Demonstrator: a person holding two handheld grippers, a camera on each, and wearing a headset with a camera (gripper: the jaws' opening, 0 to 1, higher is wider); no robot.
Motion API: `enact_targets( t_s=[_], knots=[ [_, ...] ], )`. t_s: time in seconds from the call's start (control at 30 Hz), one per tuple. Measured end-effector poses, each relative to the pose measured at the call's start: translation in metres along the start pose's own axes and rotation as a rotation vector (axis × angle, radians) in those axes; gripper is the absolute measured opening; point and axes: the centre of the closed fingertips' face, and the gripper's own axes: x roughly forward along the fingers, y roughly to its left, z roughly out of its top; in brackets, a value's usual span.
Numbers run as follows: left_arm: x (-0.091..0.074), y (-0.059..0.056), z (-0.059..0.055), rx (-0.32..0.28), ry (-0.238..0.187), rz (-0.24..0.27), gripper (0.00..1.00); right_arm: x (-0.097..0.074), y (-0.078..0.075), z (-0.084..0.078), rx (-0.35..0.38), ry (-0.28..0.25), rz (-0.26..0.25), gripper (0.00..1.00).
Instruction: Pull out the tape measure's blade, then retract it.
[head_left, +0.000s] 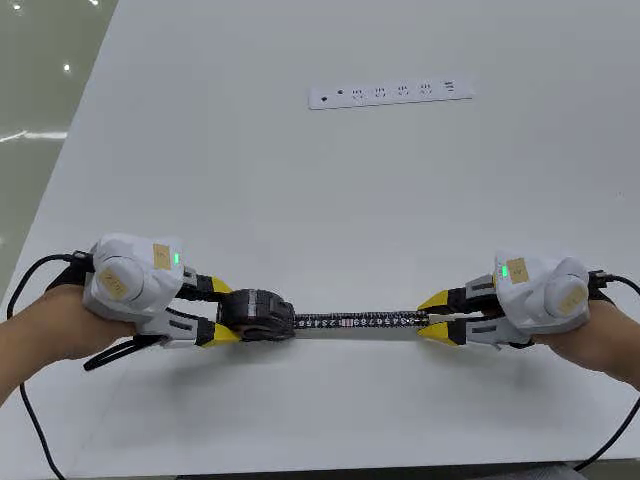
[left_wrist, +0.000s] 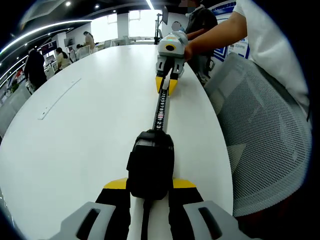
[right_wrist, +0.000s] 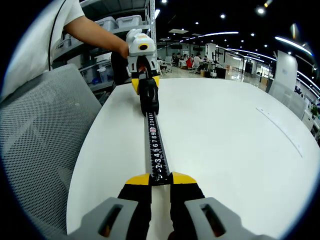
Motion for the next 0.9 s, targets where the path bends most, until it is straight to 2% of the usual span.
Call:
enact_targets(
  t_s=[0.33, 0.9],
  knots=[
    [0.001, 0.0, 0.001, 0.0, 0.005, -0.001, 0.26, -0.023, -0.004, -0.02, 0.028, 0.028, -0.021, 0.11],
    [0.002, 0.001, 0.001, -0.001, 0.006, -0.001, 0.26, -0.047, -0.011, -0.039, 0.047, 0.059, -0.045, 0.11]
  ],
)
